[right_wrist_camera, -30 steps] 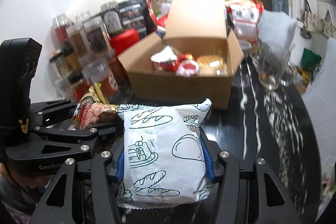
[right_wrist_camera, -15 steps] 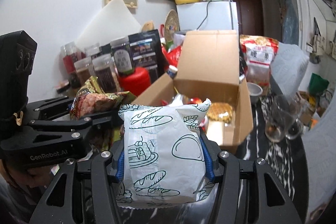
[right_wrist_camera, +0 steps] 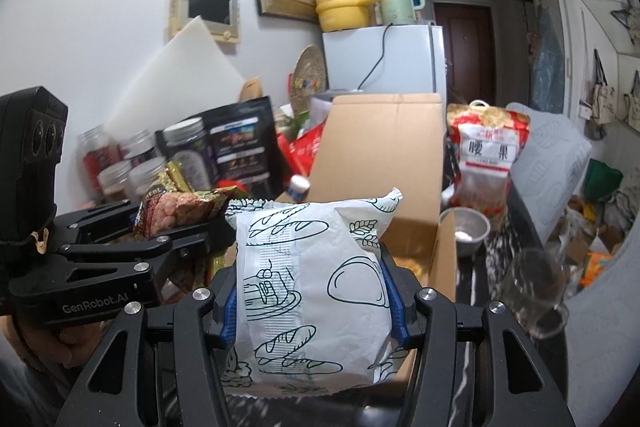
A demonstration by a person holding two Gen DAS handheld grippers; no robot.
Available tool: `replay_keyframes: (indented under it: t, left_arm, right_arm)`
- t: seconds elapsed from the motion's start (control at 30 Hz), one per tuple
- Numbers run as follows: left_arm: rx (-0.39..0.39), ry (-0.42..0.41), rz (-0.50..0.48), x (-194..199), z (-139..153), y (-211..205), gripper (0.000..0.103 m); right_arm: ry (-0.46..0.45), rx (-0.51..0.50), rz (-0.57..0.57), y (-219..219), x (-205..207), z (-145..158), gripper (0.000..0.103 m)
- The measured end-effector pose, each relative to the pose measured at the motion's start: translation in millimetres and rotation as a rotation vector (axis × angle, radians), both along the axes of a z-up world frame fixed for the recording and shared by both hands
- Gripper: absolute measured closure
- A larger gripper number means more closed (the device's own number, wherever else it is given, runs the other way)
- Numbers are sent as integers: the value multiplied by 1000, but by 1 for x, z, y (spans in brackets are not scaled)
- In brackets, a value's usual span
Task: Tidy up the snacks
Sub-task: 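Carry the cereal bag and white packet over the cardboard box and lower them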
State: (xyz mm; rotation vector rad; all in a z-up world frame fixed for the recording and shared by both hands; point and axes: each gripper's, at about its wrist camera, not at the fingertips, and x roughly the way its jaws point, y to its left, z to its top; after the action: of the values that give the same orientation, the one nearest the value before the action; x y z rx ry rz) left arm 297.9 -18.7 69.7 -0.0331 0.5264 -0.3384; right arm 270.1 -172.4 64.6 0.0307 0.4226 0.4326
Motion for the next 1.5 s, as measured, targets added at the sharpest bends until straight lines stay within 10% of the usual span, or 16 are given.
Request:
replay_keyframes:
  t: [0.8, 1.5]
  left_arm:
    - [71, 113, 91, 119, -53, -6, 53]
    - [157, 273, 95, 154, -106, -17, 52]
  right_arm:
    - [160, -10, -41, 0, 128, -37, 47]
    - [311, -125, -92, 11, 163, -80, 47]
